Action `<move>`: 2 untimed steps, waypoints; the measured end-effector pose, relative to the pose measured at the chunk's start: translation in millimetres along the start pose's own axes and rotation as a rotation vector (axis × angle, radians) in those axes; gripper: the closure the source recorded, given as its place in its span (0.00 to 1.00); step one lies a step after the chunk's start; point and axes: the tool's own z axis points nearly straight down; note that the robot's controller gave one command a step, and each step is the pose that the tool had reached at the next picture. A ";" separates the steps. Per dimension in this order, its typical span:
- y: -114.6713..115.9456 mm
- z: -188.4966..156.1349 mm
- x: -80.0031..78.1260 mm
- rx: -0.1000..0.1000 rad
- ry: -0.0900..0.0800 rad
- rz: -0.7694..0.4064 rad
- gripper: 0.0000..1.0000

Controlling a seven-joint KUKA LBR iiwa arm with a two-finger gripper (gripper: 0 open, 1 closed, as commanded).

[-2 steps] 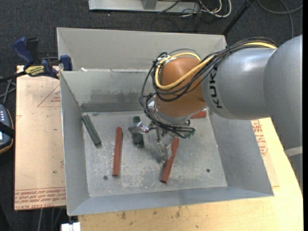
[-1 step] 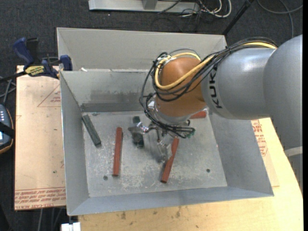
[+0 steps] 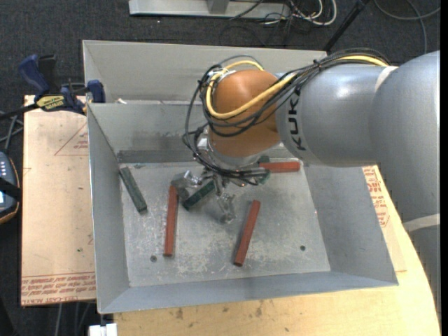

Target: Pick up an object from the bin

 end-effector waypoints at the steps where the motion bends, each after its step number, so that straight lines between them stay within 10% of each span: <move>1: 14.1 -30.0 -53.8 0.000 -0.007 -0.324 1.00; 2: 14.0 -30.0 -53.7 0.000 -0.007 -0.324 1.00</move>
Offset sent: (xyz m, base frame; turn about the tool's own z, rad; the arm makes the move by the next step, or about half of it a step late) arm 0.0000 0.0000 0.0000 0.0000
